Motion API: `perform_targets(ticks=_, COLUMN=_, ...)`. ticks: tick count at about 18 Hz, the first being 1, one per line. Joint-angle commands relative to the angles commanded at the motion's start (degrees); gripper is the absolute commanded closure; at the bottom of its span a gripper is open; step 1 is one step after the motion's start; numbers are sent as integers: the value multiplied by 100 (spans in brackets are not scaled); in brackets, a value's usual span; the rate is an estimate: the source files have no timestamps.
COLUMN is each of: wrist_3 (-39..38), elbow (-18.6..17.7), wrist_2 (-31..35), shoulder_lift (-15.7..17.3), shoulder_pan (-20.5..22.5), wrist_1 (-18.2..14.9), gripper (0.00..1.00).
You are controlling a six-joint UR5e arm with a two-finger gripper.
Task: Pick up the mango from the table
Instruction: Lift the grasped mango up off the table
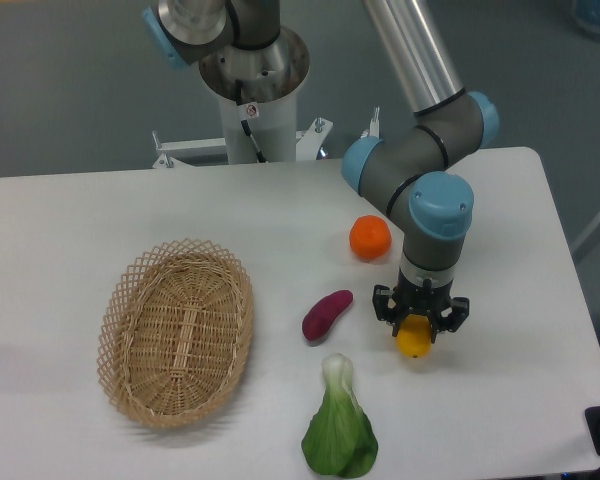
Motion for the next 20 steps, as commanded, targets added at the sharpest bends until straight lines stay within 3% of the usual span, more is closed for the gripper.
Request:
perform_targets(ticks=1, wrist_3=-9, elbow=88, wrist_2=17, shoulder_lift=62, shoulder_pan=-26, wrist_1=-17, gripper=55)
perform_targets(ticks=6, wrist_3=-114, elbow=361, wrist_2=44, shoulder_lift=500, shoulder_pan=-307, wrist_1=-158, gripper=55)
perform_targets(ticks=12, wrist_3=-290, elbow=449, wrist_2=-176, shoulder_lift=1231, shoulder_pan=-369, wrist_1=-1405, gripper=55)
perform_targets(ticks=15, wrist_3=-194, elbow=554, wrist_2=-150, shoulder_lift=1328, shoulder_pan=-343, wrist_1=-1704, gripper=54)
perform_targets(ticks=20, wrist_3=623, elbow=932, wrist_2=-115, shoulder_lift=1337, shoulder_pan=-273, wrist_1=-2503, gripper=54)
